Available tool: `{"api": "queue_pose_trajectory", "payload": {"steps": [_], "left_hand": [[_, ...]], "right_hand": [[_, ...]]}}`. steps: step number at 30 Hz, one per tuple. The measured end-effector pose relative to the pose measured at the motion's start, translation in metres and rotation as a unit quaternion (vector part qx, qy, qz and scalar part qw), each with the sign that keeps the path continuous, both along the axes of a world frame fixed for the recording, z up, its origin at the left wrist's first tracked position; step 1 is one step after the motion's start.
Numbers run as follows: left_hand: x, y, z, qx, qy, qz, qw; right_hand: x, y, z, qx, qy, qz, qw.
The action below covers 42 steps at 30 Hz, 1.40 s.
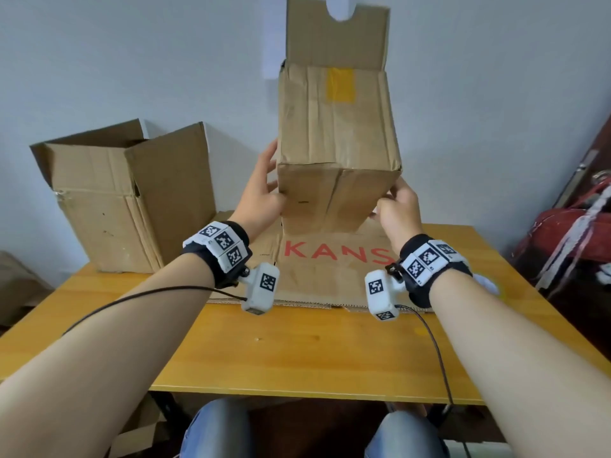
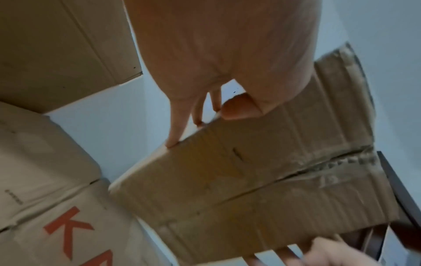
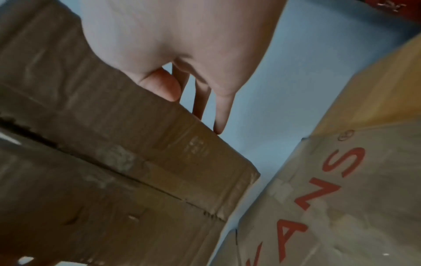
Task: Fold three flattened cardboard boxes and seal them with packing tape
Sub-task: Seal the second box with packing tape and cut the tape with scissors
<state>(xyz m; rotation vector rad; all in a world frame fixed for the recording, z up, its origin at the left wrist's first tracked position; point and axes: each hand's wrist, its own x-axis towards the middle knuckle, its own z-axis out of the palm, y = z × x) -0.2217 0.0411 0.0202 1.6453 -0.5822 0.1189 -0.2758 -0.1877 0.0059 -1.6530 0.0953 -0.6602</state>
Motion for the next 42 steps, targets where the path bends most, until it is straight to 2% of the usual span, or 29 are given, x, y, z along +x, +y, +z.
{"api": "queue_pose_trajectory", "payload": {"steps": [3, 5, 7, 9, 12, 15, 19, 22, 25, 28, 32, 35, 37, 39, 42], "left_hand": [[-0.001, 0.001, -0.006, 0.001, 0.042, -0.035, 0.998], [-0.003, -0.002, -0.008, -0.024, 0.092, -0.065, 0.993], [-0.004, -0.006, -0.011, -0.036, 0.129, -0.079, 0.988], [-0.005, -0.010, -0.014, -0.026, 0.144, -0.068, 0.987], [-0.002, -0.017, -0.017, -0.030, 0.160, -0.037, 0.986], [0.001, -0.019, -0.014, -0.050, 0.153, -0.026, 0.987], [0.003, -0.021, -0.018, -0.063, 0.099, -0.020, 0.993], [0.008, -0.023, -0.028, -0.023, 0.059, -0.002, 0.998], [0.011, -0.023, -0.024, 0.013, 0.065, 0.048, 0.997], [0.004, -0.027, -0.017, 0.038, 0.067, 0.042, 0.996], [-0.008, -0.043, -0.013, 0.110, 0.022, 0.024, 0.993], [-0.011, -0.046, -0.014, 0.102, 0.062, 0.004, 0.993], [-0.009, -0.045, -0.013, 0.114, 0.080, 0.020, 0.990], [-0.005, -0.044, -0.014, 0.157, 0.080, 0.061, 0.982], [0.002, -0.045, -0.024, 0.295, 0.048, 0.071, 0.952]], "right_hand": [[-0.003, -0.004, -0.006, 0.107, 0.024, 0.043, 0.993], [-0.003, -0.008, -0.010, 0.198, 0.046, 0.088, 0.975], [-0.001, -0.012, -0.011, 0.211, 0.082, 0.129, 0.966], [0.005, -0.015, -0.010, 0.185, 0.109, 0.135, 0.967], [0.006, -0.012, -0.002, 0.128, 0.128, 0.093, 0.979], [0.006, -0.009, -0.002, 0.137, 0.064, 0.061, 0.987], [0.002, -0.011, -0.014, 0.075, -0.033, 0.035, 0.996], [0.005, -0.013, -0.021, 0.034, -0.048, -0.002, 0.998], [0.005, -0.017, -0.022, 0.004, -0.026, -0.016, 1.000], [0.002, -0.018, -0.025, -0.037, -0.001, -0.009, 0.999], [-0.004, -0.013, -0.026, -0.115, 0.028, 0.039, 0.992], [-0.009, -0.012, -0.023, -0.113, 0.068, 0.060, 0.989], [-0.011, -0.016, -0.021, -0.108, 0.103, 0.055, 0.987], [-0.009, -0.018, -0.021, -0.136, 0.145, 0.019, 0.980], [-0.004, -0.016, -0.026, -0.267, 0.202, -0.002, 0.942]]}}
